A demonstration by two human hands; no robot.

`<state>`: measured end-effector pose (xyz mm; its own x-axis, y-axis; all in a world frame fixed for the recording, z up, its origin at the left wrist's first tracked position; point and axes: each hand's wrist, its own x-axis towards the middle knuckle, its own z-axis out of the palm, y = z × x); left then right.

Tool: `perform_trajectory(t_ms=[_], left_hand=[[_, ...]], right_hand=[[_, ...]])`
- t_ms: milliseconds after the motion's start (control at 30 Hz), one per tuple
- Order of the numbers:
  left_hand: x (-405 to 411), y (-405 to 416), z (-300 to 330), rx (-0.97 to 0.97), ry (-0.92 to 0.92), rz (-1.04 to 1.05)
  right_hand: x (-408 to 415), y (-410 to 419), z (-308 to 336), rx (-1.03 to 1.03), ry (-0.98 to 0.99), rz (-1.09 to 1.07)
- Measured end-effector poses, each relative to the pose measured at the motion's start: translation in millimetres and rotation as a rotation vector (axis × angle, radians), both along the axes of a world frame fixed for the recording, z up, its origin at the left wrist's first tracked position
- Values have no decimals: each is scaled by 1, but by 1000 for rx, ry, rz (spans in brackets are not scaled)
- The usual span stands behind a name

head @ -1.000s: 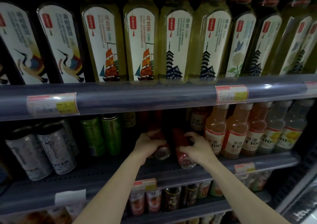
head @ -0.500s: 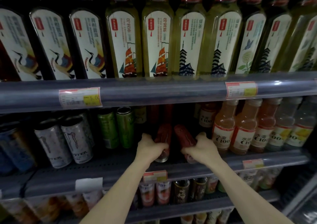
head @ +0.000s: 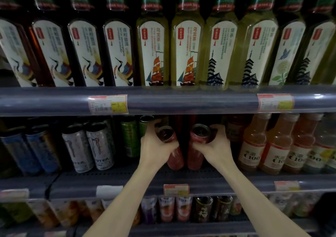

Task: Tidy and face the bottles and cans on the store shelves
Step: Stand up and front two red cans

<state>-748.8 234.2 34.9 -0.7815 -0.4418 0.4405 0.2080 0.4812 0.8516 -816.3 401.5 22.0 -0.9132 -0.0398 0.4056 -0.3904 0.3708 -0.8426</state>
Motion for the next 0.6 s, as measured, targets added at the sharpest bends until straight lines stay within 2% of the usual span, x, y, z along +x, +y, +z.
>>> perform_trajectory(t_ms=[133, 367, 467, 600], left_hand=[[-5, 4, -5, 46, 74, -20], [-11, 11, -24, 109, 67, -60], [-10, 8, -33, 171, 10, -137], [-1, -2, -51, 152, -98, -199]], right_hand=[[-12, -1, -3, -29, -37, 111], [-19, -1, -7, -112, -113, 305], [-22, 2, -10, -98, -145, 359], [-24, 14, -21, 1, -190, 450]])
